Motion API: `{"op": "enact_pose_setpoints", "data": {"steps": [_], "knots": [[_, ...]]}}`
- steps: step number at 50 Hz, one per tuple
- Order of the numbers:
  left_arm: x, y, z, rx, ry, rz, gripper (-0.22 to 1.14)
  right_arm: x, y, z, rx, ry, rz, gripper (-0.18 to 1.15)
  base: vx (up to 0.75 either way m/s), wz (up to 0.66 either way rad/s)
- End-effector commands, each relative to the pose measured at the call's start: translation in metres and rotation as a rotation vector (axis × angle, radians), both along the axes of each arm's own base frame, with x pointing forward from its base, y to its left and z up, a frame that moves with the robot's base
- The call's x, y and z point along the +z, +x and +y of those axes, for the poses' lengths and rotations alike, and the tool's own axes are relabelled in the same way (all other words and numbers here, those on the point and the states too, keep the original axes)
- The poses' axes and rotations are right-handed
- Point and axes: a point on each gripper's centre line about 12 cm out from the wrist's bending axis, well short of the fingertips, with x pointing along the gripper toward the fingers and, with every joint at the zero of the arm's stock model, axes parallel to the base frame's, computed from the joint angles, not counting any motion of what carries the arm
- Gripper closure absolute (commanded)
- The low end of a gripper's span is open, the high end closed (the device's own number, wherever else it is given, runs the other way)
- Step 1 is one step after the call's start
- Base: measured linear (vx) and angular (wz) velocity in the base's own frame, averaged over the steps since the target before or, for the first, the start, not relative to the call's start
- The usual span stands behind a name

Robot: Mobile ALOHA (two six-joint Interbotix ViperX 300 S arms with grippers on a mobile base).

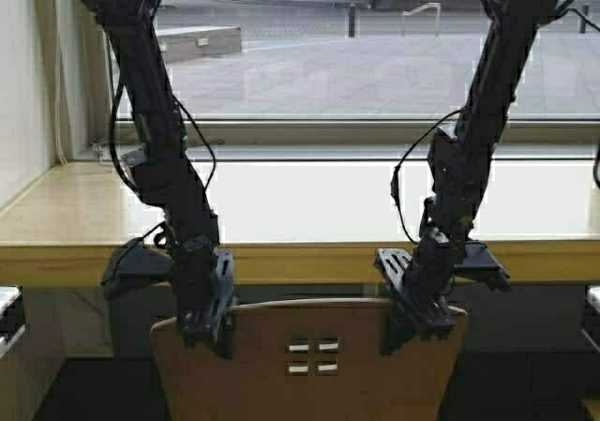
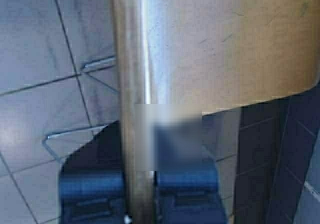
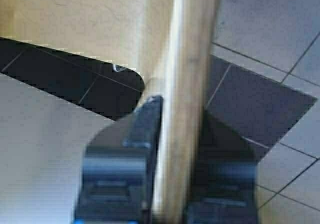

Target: Push the chairs under the table

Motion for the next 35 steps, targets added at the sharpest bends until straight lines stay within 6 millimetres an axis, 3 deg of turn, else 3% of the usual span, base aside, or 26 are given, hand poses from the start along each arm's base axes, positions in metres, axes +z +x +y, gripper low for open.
{"op": "enact_pose_setpoints", "data": {"steps": [1, 13, 28, 35], "knots": [[0.023, 0.023, 0.007, 0.021, -0.005, -0.078, 0.83, 0.005, -0.010, 0.008, 0.138, -0.016, -0.011, 0.94, 0.25, 0.08], [0.027, 0.025, 0.006, 0.019, -0.007, -0.085, 0.83, 0.005, -0.014, 0.003, 0.177, -0.051, -0.016, 0.94, 0.23, 0.05], [0.028, 0.036, 0.001, 0.025, -0.019, -0.113, 0.83, 0.010, 0.004, 0.009, 0.199, -0.055, -0.071, 0.94, 0.21, -0.02], [0.025, 0.034, 0.003, 0.028, -0.015, -0.104, 0.83, 0.008, 0.003, 0.015, 0.217, -0.056, -0.076, 0.94, 0.19, -0.05]]}}
